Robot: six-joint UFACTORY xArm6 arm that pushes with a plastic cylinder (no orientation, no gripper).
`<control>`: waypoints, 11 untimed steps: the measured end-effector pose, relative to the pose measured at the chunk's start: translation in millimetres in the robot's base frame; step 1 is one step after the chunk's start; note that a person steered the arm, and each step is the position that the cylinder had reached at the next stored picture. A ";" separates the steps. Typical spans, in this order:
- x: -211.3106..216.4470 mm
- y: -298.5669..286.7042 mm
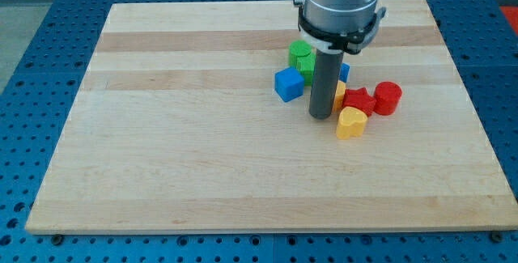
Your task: Place the yellow heart below the red star
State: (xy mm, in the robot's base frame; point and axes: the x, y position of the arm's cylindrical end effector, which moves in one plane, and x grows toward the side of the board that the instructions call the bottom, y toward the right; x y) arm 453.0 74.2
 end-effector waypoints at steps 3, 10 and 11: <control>18.7 0.3; 49.2 23.0; 45.7 23.0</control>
